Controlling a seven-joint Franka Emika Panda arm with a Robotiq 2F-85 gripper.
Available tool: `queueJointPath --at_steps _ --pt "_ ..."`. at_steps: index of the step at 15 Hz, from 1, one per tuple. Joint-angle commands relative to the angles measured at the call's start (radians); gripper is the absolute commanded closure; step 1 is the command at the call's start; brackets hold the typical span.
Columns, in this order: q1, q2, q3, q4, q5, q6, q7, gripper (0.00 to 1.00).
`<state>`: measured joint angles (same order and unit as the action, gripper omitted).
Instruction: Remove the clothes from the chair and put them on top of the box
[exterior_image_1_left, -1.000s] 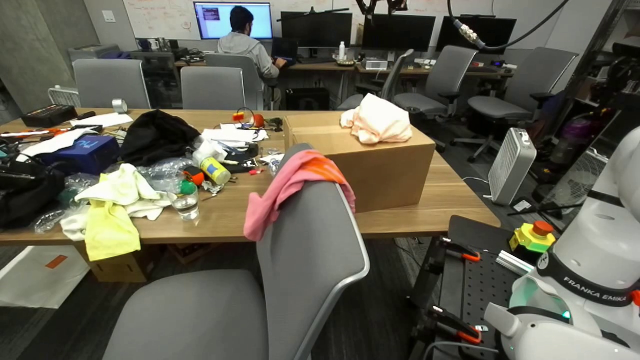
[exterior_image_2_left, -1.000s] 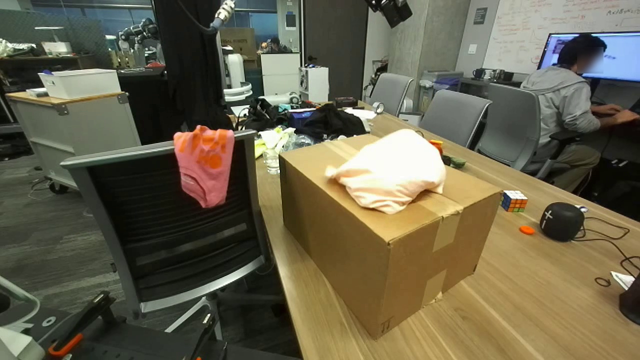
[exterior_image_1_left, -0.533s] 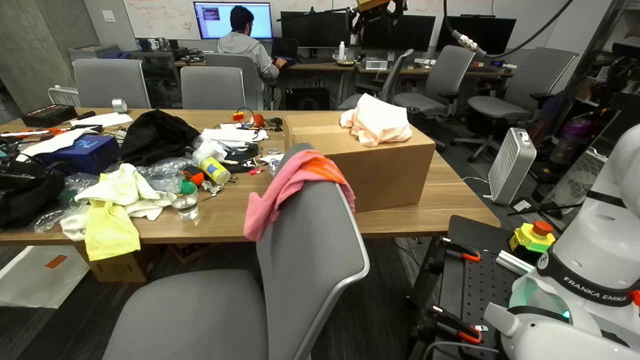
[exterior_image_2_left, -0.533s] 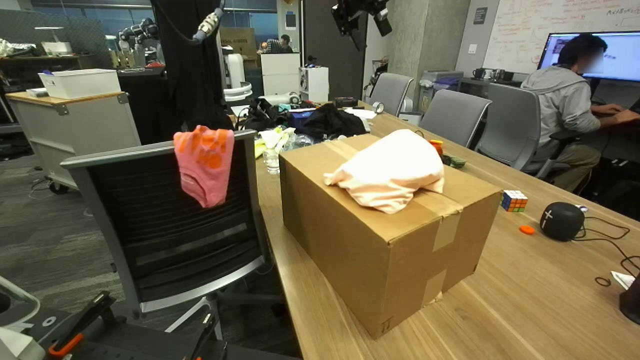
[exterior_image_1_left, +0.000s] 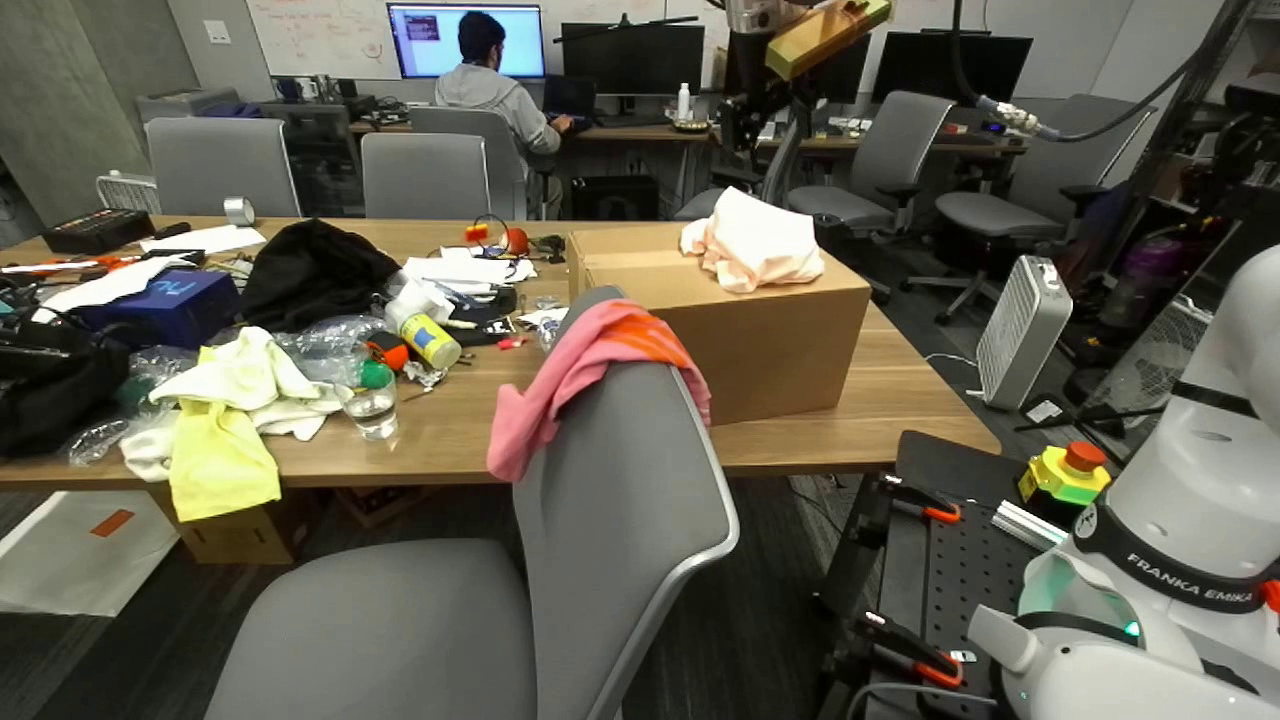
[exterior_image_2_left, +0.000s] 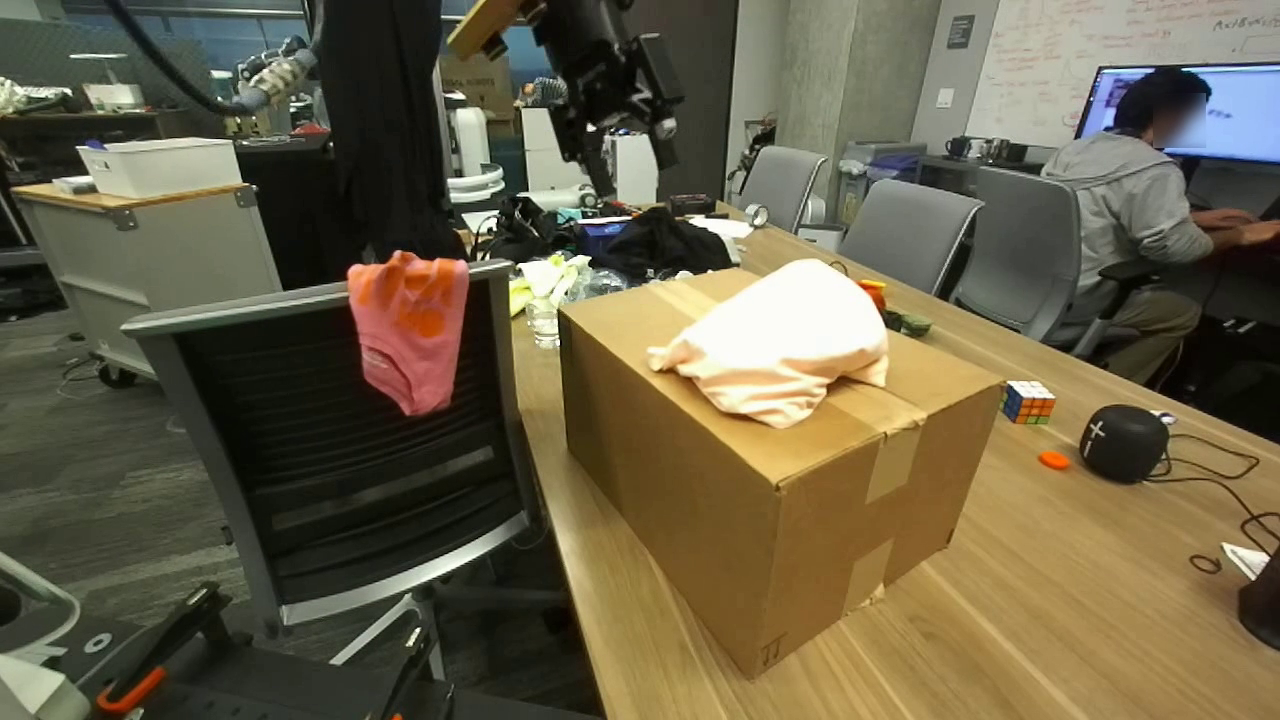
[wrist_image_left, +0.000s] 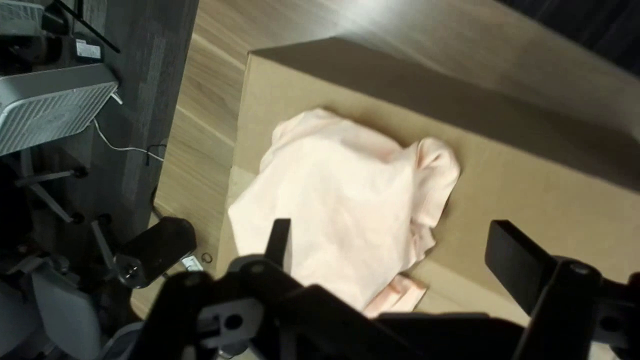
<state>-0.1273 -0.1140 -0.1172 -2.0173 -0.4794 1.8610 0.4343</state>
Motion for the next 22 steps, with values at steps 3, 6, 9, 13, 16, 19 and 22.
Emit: queueJointPath --at_steps 3,6,9,13,16,19,22 --pt "0.055 -0.153 0.069 -0.251 0.080 -0.027 -0.165 0.00" --pt "0.105 -0.183 0.114 -0.326 0.129 -0.014 -0.240 0.00" --pt "0.166 -0.189 0.161 -0.361 0.189 0.019 -0.303 0.00" --pt "0.232 -0.175 0.220 -0.364 0.236 0.092 -0.334 0.00" --pt "0.259 -0.164 0.256 -0.366 0.256 0.184 -0.295 0.00" --pt "0.270 -0.158 0.281 -0.373 0.264 0.268 -0.270 0.00" --pt "0.271 -0.154 0.304 -0.392 0.258 0.351 -0.233 0.00"
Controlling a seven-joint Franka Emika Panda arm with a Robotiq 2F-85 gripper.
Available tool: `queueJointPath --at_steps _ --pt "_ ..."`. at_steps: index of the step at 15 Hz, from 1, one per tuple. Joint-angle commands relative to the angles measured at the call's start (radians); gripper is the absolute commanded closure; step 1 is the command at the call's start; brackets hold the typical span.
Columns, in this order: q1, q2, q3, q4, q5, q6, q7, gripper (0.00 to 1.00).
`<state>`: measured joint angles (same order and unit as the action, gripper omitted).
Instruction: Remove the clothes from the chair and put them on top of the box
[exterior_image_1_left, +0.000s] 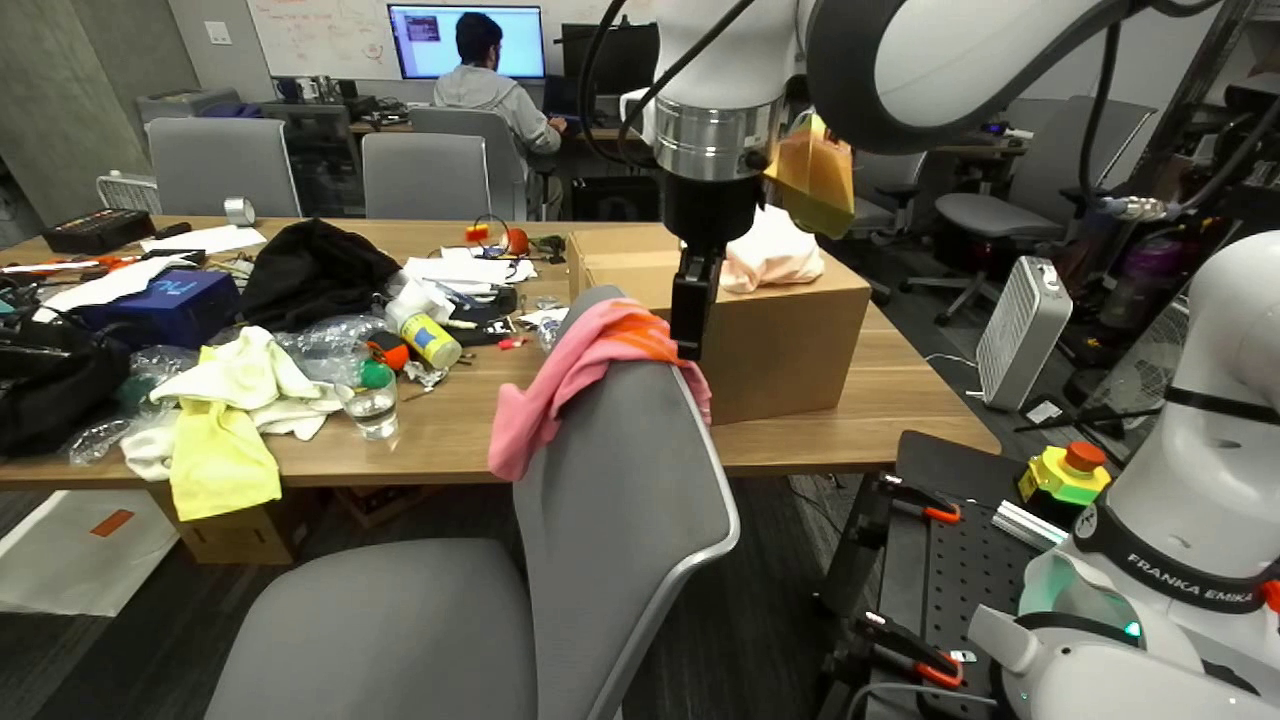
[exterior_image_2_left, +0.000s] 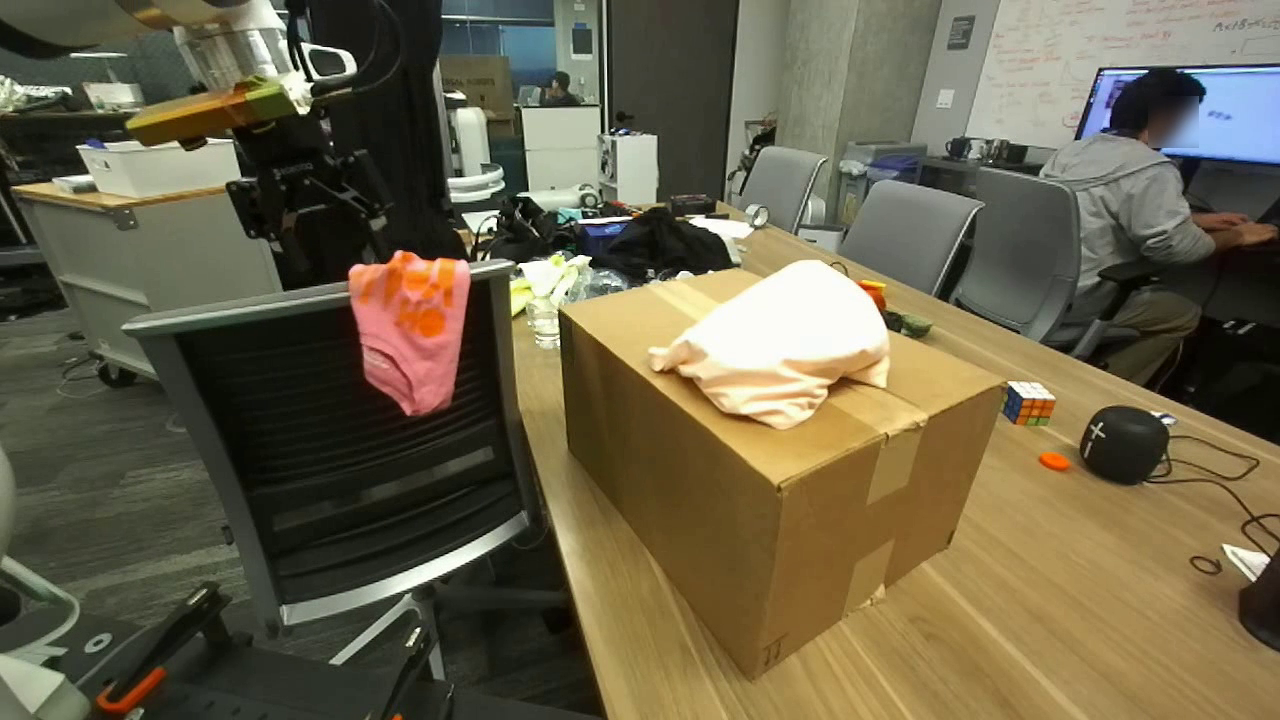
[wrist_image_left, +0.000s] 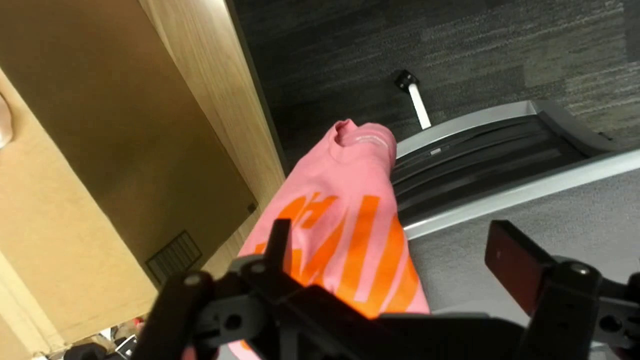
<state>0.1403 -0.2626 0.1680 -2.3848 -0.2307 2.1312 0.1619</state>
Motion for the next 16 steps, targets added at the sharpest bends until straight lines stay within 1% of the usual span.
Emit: queueJointPath --at_steps 1,7,11,16 --pt "0.002 -0.002 0.027 -0.032 0.000 0.106 0.054 0.00" --pt "-0.007 0.023 0.059 -0.063 -0.026 0.224 0.137 0.00" --pt "-0.016 0.037 0.078 -0.070 -0.099 0.276 0.205 0.00" --pt "-0.037 0.048 0.092 -0.064 -0.233 0.313 0.308 0.00"
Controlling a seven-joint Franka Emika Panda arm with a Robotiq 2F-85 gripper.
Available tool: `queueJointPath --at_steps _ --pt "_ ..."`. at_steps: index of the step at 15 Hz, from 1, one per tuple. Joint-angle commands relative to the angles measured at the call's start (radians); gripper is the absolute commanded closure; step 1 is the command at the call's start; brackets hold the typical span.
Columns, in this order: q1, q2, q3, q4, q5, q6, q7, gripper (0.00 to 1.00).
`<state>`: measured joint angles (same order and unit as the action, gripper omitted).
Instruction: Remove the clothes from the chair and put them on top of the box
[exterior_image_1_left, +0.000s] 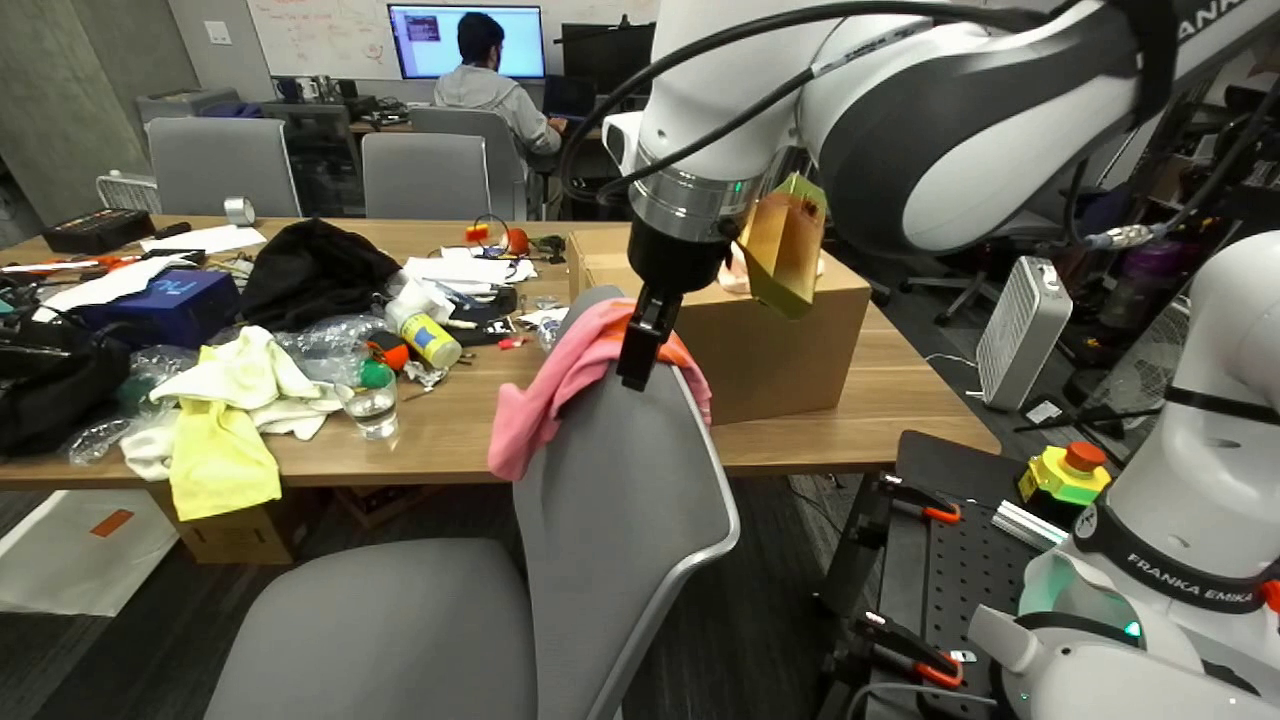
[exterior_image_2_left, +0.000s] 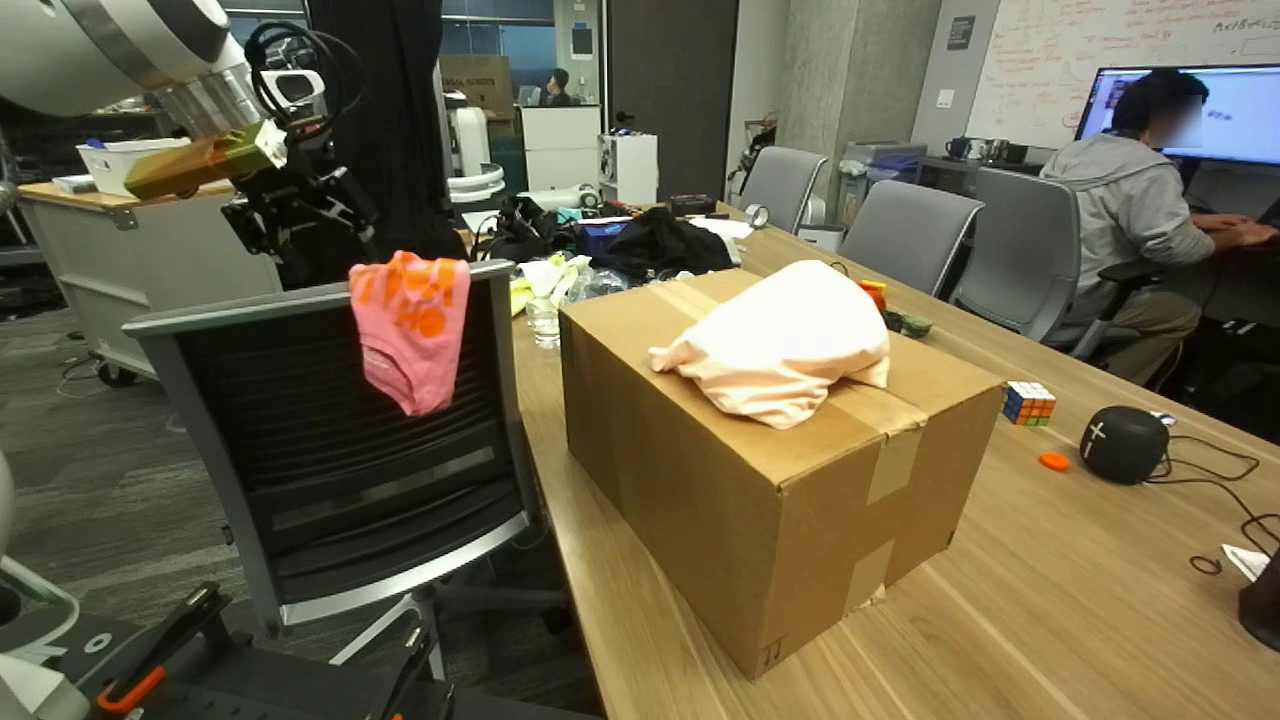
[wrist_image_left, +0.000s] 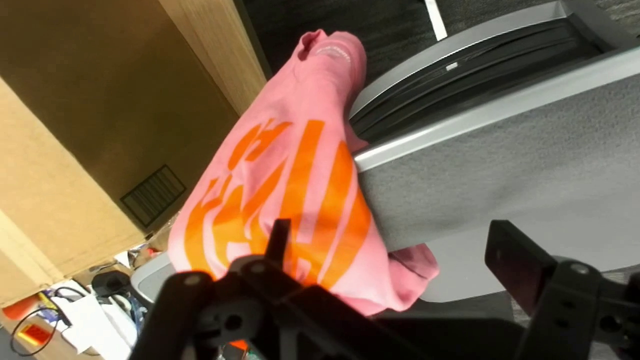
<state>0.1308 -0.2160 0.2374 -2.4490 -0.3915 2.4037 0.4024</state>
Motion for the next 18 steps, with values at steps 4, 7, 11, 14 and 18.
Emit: queueJointPath --at_steps 4,7,11,14,18 --pt "-0.049 0.013 0.024 0.000 -0.176 0.059 0.155 0.00" --pt "-0.064 0.024 0.020 -0.003 -0.254 0.058 0.220 0.00" --pt "-0.069 0.051 0.002 0.003 -0.324 0.053 0.292 0.00" --pt "-0.065 0.060 -0.005 0.006 -0.349 0.051 0.327 0.14" --pt "-0.062 0.061 -0.010 0.006 -0.346 0.052 0.333 0.51"
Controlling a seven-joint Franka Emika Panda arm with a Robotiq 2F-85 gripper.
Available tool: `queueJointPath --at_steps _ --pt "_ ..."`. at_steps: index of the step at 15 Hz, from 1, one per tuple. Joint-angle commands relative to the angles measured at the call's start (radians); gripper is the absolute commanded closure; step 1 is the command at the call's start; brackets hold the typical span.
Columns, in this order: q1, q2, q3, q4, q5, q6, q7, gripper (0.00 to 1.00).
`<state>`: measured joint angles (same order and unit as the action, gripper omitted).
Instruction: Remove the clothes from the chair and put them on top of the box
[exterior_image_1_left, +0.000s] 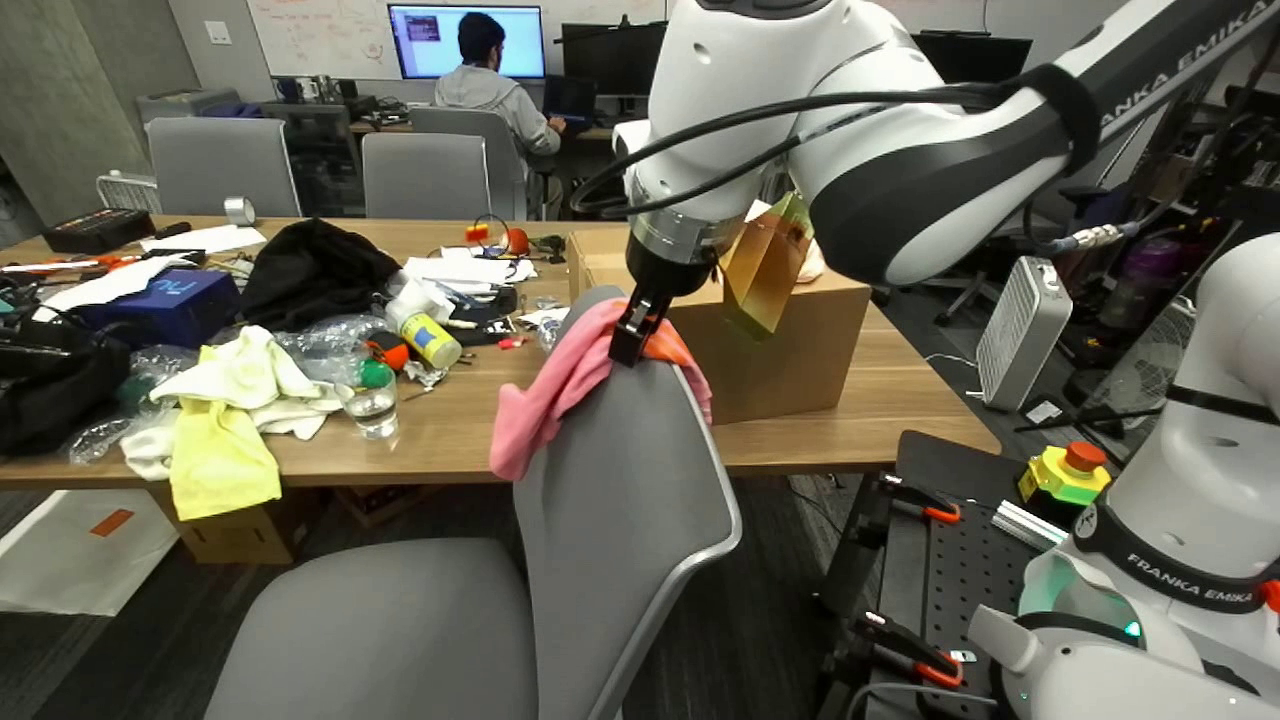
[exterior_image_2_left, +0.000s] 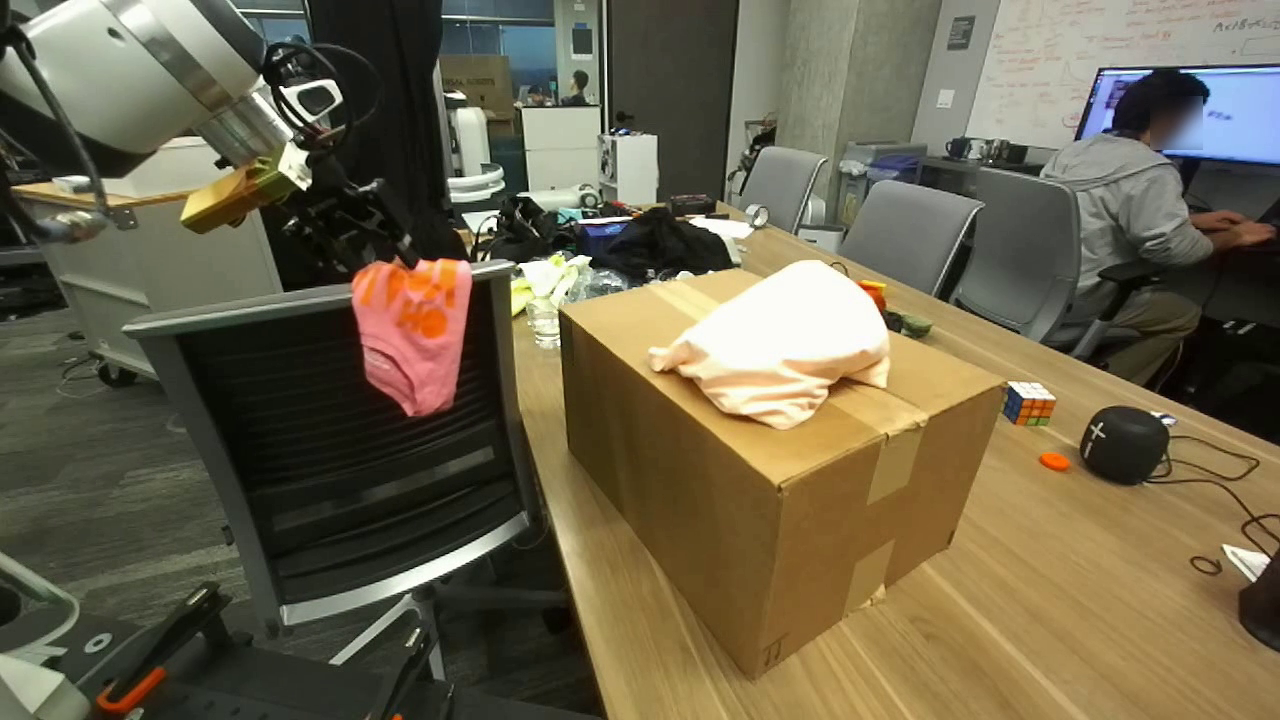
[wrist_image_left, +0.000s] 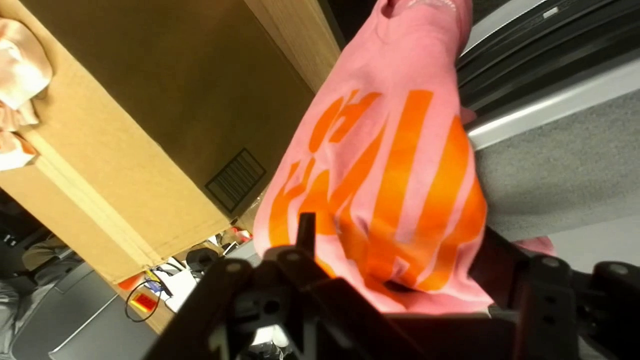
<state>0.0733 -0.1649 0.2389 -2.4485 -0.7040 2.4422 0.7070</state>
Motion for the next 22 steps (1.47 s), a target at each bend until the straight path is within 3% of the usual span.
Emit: queueJointPath --at_steps 1,5,7,13,17,22 --pt "-0.004 0.011 -0.012 0.006 -0.033 0.014 0.029 0.58" --pt "-0.004 0.003 -0.016 0.004 -0.025 0.015 0.027 0.88" --pt "-0.001 -0.009 -0.020 0.004 -0.014 0.010 0.016 0.98" --pt "0.003 -0.094 -0.042 0.067 0.133 -0.040 -0.070 0.95" --pt "-0.024 -0.168 -0.061 0.196 0.233 -0.192 -0.132 0.95" --pt "-0.112 -0.137 -0.078 0.387 0.196 -0.371 -0.134 0.95"
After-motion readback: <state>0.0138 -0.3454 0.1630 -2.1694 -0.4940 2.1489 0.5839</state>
